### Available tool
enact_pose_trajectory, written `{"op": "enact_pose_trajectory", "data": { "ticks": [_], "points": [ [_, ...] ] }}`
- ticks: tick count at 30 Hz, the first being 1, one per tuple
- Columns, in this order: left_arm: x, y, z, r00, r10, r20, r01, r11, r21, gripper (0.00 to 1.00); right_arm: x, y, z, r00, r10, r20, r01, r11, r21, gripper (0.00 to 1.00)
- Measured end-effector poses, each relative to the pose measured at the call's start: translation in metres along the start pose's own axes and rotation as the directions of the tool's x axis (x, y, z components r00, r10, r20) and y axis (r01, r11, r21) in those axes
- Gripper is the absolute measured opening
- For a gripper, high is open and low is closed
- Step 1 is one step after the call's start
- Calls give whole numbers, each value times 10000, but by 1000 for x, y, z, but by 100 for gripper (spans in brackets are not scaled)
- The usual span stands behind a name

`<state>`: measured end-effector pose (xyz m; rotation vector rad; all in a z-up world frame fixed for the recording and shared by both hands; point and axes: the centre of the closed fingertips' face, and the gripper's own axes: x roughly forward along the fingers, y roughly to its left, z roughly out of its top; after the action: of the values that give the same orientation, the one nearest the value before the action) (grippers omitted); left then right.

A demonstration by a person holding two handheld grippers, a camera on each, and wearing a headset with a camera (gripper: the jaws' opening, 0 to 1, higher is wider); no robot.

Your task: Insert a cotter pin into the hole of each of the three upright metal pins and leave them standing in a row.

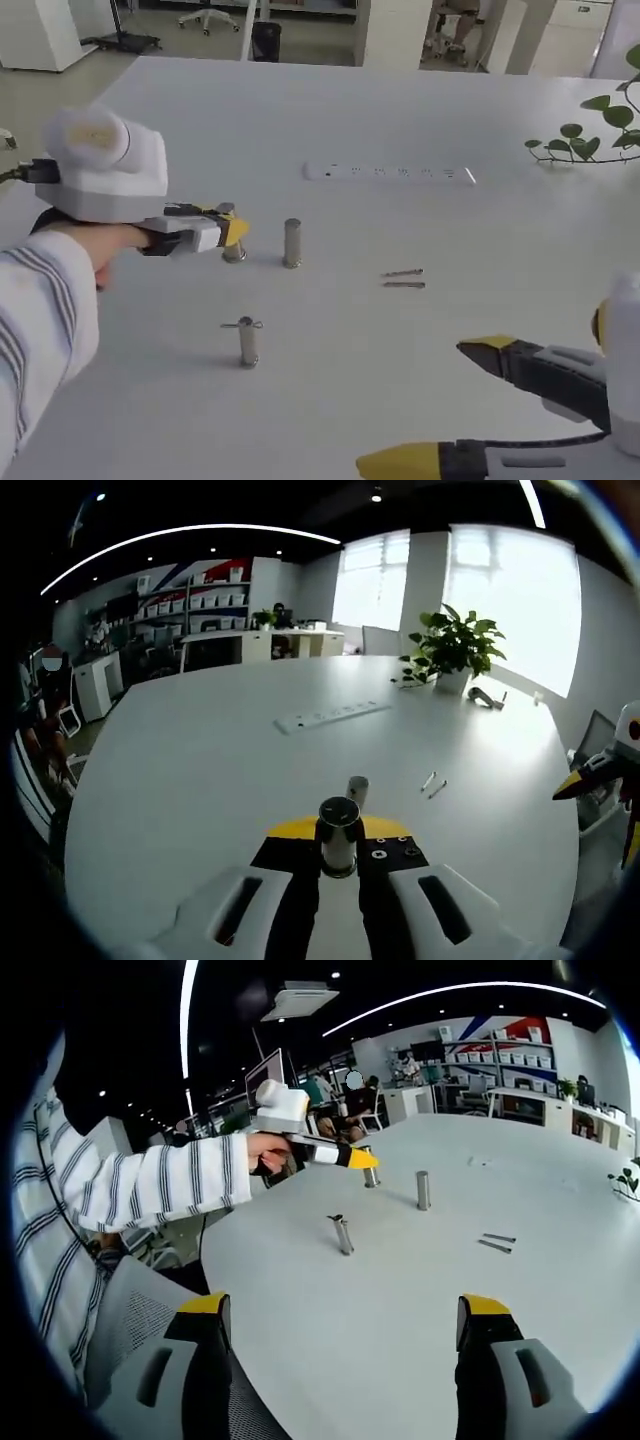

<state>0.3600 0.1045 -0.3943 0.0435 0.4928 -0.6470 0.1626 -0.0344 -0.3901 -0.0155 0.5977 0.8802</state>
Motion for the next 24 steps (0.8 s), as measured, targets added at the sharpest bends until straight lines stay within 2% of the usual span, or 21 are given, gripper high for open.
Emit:
{"op": "enact_pose_trajectory", "data": {
  "ticks": [9, 19, 24],
  "points": [
    [-16, -36, 15, 9987, -439, 274, 431, 9987, 273, 9, -4, 4, 5, 9999, 105, 120, -104, 9999, -87, 92],
    [-25, -62, 12, 9980, -628, 92, 620, 9951, 766, 9, -12, 3, 8, 9997, 29, 248, -21, 9994, -334, 91],
    [-31, -77, 14, 9965, -821, 175, 803, 9932, 847, 9, -13, 6, 7, 9996, 139, 255, -128, 9991, -416, 91]
  ]
}}
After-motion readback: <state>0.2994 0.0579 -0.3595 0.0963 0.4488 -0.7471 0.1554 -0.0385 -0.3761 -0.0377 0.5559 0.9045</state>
